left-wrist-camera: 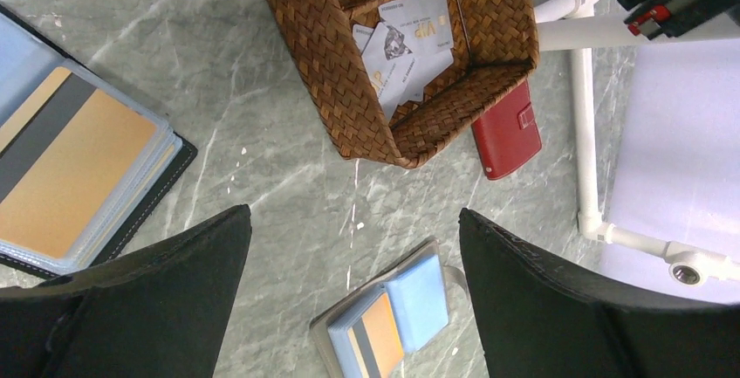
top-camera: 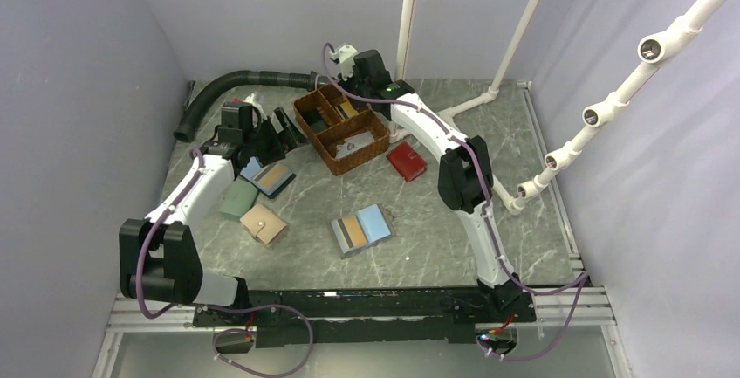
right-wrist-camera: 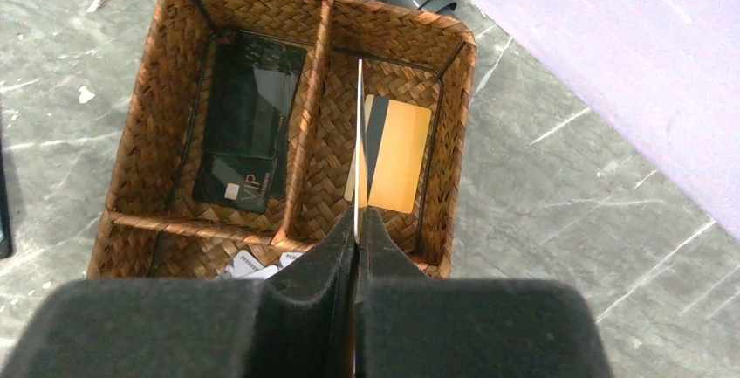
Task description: Take the credit cards out of the card holder
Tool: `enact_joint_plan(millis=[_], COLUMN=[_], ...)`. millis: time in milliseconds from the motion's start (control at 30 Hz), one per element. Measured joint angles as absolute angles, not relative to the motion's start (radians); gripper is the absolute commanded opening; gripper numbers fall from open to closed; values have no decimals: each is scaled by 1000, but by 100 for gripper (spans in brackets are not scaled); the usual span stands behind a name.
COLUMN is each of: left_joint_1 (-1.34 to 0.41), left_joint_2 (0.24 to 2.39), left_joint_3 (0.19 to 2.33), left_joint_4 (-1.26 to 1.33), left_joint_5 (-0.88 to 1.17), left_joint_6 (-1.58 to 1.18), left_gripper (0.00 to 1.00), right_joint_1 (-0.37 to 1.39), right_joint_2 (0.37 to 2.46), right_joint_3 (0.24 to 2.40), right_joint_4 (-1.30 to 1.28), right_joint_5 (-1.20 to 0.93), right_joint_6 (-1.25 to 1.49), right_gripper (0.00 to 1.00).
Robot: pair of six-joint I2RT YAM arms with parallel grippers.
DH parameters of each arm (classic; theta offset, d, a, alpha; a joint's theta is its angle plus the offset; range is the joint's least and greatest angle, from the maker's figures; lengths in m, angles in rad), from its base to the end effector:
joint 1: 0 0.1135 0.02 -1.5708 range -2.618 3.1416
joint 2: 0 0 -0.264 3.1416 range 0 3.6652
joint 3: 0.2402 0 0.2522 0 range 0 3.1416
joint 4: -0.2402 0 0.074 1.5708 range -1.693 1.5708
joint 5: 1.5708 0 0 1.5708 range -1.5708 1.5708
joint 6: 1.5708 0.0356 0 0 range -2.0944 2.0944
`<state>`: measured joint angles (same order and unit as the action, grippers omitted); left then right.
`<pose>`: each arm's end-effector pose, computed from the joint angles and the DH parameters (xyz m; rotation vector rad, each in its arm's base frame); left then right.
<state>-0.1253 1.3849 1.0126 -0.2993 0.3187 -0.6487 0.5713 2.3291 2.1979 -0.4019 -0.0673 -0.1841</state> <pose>0.3018 -0.0493 0.2727 -0.4247 2.2783 -0.7647 0.4585 0.2976 0.2769 -0.8184 1.9525 0.3025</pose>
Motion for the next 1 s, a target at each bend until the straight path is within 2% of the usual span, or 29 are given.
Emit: enact_joint_plan(millis=[200,400,633,733,867,1000], left_joint_1=[-125,-124,-123,-123,-123,-123], left_joint_2=[1368,1297,1150,1075,995,941], left_joint_3=[1009,988,922,871,801,757], left_joint_4=[-315,-331,-370,-376,-381,-393], left_joint_5=[335,346,353,355,363,382], left_joint_6=[-649,-648,-657,-674,-705,-758], left_gripper=[93,94,94,94,92,88], right_joint_1=[574,579,591,593,596,597], right_joint_2=[2364,2411,2420,2411,2367,2275], right_joint_3=[2199,2211,2211,2199,2188,2188], right_joint_4=[-370,-361,-351,-347,-413,-567], right_joint_5=[-47,-45,72,65,-67,-339], right_joint_6=[-152,-138,-160,-162,-190,-286], right_gripper=[8,24,26,30,32,36])
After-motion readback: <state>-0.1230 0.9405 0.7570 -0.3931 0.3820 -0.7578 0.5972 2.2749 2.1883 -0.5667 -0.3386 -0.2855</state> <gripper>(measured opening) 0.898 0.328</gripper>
